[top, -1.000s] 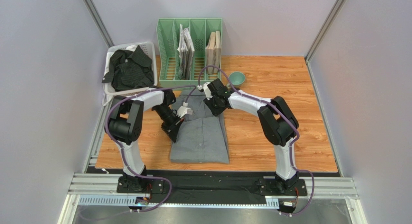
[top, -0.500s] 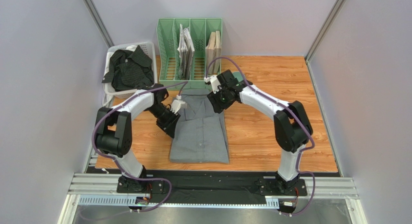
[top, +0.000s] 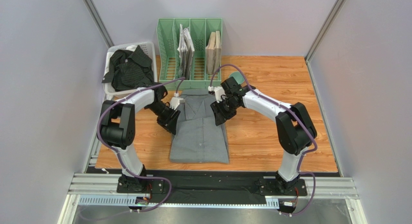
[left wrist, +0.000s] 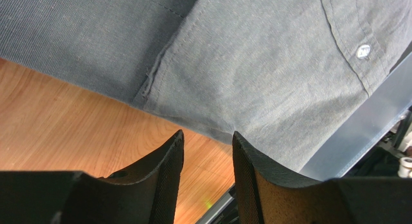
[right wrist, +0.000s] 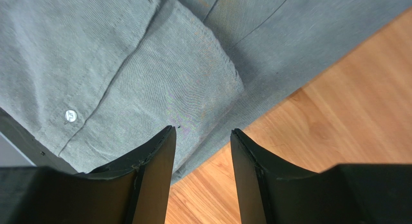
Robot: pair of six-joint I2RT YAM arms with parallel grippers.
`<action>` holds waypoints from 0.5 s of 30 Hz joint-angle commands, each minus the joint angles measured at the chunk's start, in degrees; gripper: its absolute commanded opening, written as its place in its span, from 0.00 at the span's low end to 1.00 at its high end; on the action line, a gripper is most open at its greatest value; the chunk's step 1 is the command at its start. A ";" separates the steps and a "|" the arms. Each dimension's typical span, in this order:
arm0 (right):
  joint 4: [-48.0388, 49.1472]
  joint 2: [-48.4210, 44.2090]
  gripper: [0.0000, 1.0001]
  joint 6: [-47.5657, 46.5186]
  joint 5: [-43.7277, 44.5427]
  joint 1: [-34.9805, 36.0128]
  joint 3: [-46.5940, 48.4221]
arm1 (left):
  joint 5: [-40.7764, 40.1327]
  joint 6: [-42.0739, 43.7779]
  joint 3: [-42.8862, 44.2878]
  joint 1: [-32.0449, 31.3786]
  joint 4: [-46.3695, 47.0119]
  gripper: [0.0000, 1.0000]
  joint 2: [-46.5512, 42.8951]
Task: Fold and stack the long sleeve shirts
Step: Fold the shirt
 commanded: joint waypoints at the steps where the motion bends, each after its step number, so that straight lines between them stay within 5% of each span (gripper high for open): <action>1: 0.17 2.23 0.50 1.63 -2.74 -0.23 0.06 | 2.31 -2.03 2.25 0.04 1.88 0.49 1.15; 8: -0.01 3.11 0.49 2.60 -4.24 -0.23 -1.43 | 4.15 -2.30 2.51 0.04 1.80 0.50 2.38; 15: -0.18 4.16 0.32 2.51 -3.97 -0.76 -1.70 | 5.30 -2.21 2.60 -0.05 1.79 0.45 3.69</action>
